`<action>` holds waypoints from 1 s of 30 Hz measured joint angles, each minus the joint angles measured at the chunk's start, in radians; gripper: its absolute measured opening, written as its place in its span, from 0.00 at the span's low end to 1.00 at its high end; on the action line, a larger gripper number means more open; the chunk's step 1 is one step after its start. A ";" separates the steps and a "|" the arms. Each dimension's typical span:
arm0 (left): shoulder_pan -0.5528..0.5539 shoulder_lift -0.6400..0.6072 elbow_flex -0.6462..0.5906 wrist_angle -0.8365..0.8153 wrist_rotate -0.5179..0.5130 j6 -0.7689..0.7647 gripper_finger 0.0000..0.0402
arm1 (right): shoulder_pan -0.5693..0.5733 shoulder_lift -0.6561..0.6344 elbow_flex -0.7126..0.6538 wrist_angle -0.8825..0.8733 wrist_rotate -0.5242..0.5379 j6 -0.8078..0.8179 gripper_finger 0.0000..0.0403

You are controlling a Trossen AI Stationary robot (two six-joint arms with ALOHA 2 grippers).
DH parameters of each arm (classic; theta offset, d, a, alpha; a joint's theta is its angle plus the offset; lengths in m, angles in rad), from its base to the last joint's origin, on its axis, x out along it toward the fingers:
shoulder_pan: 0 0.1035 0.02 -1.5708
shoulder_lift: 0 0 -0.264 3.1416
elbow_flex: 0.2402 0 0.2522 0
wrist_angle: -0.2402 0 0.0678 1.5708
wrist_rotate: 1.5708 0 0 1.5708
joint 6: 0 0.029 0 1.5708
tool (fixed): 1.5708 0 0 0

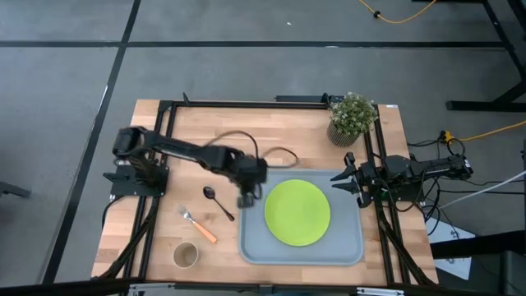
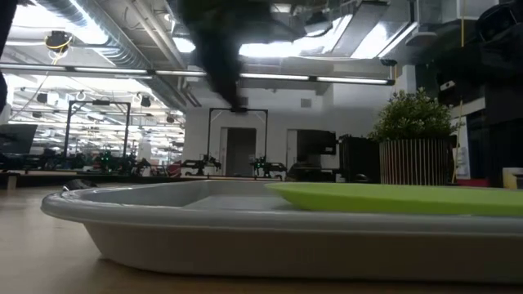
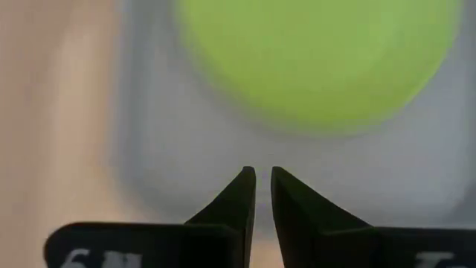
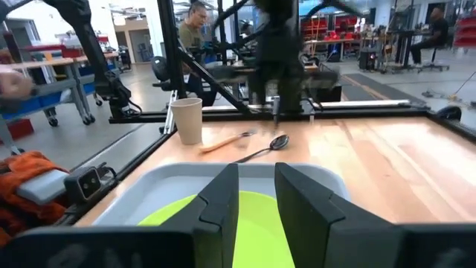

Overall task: Pick and place plate/cup/fork/spoon on tray
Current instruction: Put the pink cup on the gray serving tray to the top left of the green plate

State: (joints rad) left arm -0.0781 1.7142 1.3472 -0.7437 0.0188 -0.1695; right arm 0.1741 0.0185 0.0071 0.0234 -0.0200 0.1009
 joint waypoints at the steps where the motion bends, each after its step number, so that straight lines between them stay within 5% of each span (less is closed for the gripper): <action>1: 0.011 -0.027 0.000 -0.071 -0.002 -0.015 0.10 | 0.000 0.004 0.000 0.003 0.001 0.006 0.23; 7: 0.020 -0.160 0.000 -0.435 0.047 -0.283 0.10 | 0.000 0.019 0.000 0.001 0.000 0.025 0.23; 13: -0.111 -0.208 -0.002 -0.658 0.098 -0.489 0.10 | 0.000 0.021 0.000 -0.001 0.000 0.025 0.23; 21: -0.286 -0.209 -0.002 -0.640 0.169 -0.510 0.10 | 0.000 0.021 0.000 -0.001 0.000 0.024 0.23; 30: -0.308 -0.209 -0.002 -0.643 0.164 -0.511 0.10 | 0.000 0.021 0.000 -0.001 0.001 0.079 0.23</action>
State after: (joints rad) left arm -0.3862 1.5051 1.3457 -1.3865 0.1827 -0.6804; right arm 0.1741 0.0395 0.0074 0.0227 -0.0195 0.1799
